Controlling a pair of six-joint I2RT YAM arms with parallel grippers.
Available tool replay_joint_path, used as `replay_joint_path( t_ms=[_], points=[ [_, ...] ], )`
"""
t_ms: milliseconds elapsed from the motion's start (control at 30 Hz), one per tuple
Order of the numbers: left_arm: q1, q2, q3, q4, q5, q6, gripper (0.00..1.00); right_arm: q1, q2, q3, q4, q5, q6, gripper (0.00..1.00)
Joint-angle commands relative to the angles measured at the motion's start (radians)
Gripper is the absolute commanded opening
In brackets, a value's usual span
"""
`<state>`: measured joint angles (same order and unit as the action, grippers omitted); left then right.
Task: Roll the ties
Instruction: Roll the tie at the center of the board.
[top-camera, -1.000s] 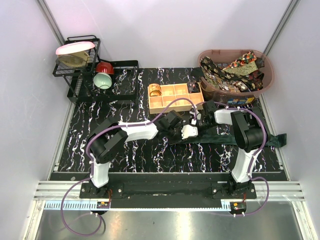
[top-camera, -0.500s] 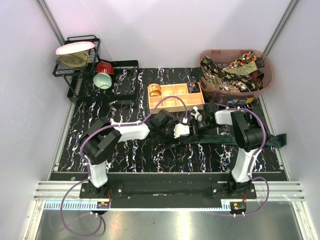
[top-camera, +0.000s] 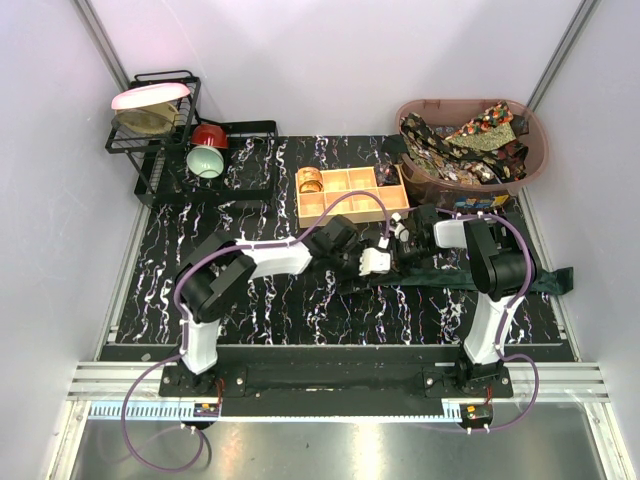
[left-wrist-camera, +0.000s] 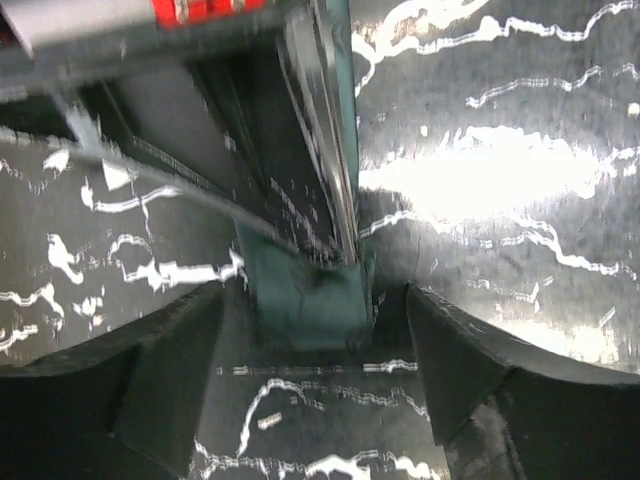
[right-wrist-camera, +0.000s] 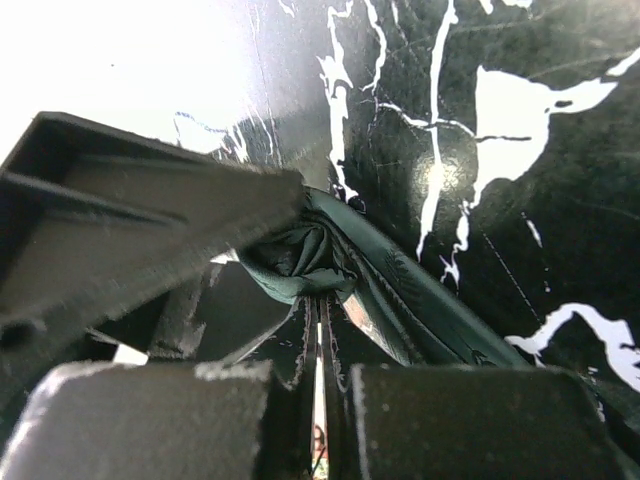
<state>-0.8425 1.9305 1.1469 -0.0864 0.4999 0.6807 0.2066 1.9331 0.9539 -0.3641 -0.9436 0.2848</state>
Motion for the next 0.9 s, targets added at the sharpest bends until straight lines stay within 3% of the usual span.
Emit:
replay_joint_path(
  t_ms=[0,67,233,367,400,600,700,867],
  points=[
    [-0.013,0.051,0.065,-0.022,0.028,0.016,0.69,-0.006,0.027,-0.015,0.007,0.048,-0.016,0.00],
    [-0.013,0.058,0.077,-0.052,0.023,0.019,0.54,-0.010,0.029,-0.014,0.007,0.042,-0.018,0.00],
    [-0.017,0.065,0.083,-0.120,-0.012,0.049,0.36,-0.019,0.014,0.000,0.002,-0.033,-0.022,0.00],
    [-0.013,0.035,0.050,-0.133,-0.017,0.059,0.28,-0.042,-0.069,0.038,-0.080,-0.017,-0.122,0.26],
    [-0.010,0.027,0.030,-0.131,-0.012,0.066,0.27,-0.055,-0.106,0.052,-0.107,-0.005,-0.151,0.37],
    [0.010,0.021,0.016,-0.150,0.032,0.085,0.21,-0.079,-0.181,0.158,-0.298,0.115,-0.407,0.59],
    [0.017,0.019,0.010,-0.148,0.051,0.091,0.19,-0.079,-0.137,0.192,-0.349,0.155,-0.453,0.58],
    [0.020,0.012,-0.006,-0.130,0.060,0.077,0.17,-0.072,-0.020,0.217,-0.336,0.114,-0.360,0.41]
  ],
)
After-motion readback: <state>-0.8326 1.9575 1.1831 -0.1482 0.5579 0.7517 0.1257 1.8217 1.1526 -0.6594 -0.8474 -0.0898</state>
